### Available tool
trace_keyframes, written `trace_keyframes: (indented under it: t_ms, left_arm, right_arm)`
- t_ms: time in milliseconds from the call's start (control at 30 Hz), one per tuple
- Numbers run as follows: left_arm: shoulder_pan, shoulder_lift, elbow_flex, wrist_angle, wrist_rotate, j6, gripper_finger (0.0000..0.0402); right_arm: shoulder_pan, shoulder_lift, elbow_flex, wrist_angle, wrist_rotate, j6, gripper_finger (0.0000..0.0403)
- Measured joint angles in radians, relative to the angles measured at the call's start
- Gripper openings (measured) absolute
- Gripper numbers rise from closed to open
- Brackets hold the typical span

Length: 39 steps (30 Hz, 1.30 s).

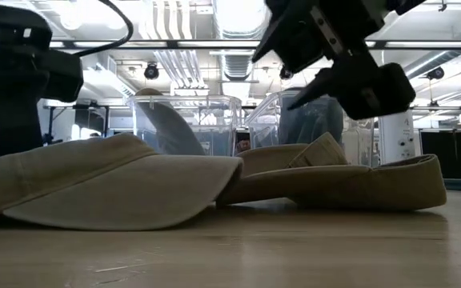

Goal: Pick & Place hat
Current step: Put the left brown cap into the left transparent bin

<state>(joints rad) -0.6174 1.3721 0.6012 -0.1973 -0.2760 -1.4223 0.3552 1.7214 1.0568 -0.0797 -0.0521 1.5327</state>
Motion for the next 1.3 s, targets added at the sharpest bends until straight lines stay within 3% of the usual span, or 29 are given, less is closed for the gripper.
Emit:
trace_keyframes:
  t_ms: [467,667,900,1300]
  left_arm:
    - [-0.021,0.028,0.002,0.100,0.028,0.057,0.0174]
    - [-0.044,0.061,0.000,0.095,0.073,0.058,0.0174]
    - [-0.049,0.117,0.004,0.110,0.062,0.061,0.0174]
    - [-0.048,0.182,0.018,0.233,0.059,0.063,0.0174]
  right_arm:
    - [0.018,0.287,0.232,-0.045,0.124,-0.005,0.0209]
    - [0.031,0.280,0.265,-0.090,0.105,-0.023,0.0209]
    - [0.040,0.216,0.261,-0.318,0.126,-0.020,0.0209]
    - [0.026,0.303,0.250,-0.180,0.132,-0.048,0.0209]
